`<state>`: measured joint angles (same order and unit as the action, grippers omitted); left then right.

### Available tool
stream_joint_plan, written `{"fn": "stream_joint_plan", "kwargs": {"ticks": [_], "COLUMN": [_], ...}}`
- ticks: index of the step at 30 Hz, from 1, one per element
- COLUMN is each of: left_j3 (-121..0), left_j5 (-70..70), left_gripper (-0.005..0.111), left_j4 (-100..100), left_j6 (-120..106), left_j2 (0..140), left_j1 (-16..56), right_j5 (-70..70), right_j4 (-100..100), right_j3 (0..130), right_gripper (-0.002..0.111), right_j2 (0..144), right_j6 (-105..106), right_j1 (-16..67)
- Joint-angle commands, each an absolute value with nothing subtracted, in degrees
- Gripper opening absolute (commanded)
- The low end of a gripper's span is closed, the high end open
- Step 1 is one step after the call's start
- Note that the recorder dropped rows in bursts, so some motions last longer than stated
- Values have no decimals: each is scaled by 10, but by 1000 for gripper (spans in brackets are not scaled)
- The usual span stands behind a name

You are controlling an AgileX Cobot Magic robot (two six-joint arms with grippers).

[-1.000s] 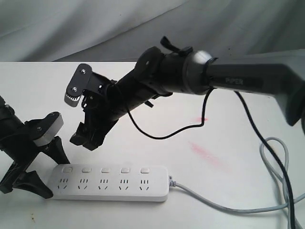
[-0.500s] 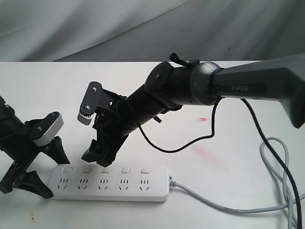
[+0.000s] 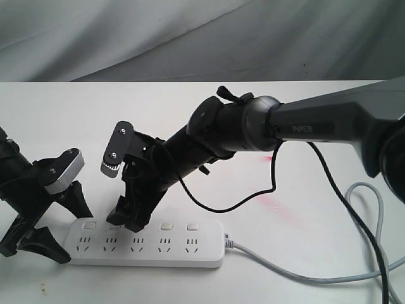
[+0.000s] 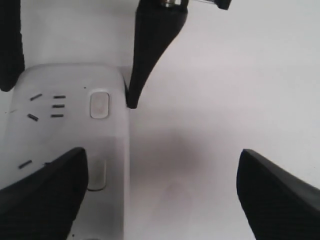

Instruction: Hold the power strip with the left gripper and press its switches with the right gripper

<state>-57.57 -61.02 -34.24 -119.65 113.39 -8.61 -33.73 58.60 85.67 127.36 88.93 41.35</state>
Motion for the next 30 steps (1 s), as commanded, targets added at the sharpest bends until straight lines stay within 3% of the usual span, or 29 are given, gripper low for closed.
{"fn": "stream_joint_plan", "kwargs": {"ticks": [1,30], "left_j3": [-574,-574], "left_j5": [-612,-612], "left_gripper": [42,42], "left_j4": [-341,-341], "left_j6": [-1200,-1200], "left_j2": [1135,1135], "left_j1": [-85,-85], "right_j5": [-323,-289], "right_j4": [593,505], "right_j3": [855,855], "right_gripper": [75,75], "right_j2": [1272,1284], "right_j6": [896,856], "right_j1": [422,429]}}
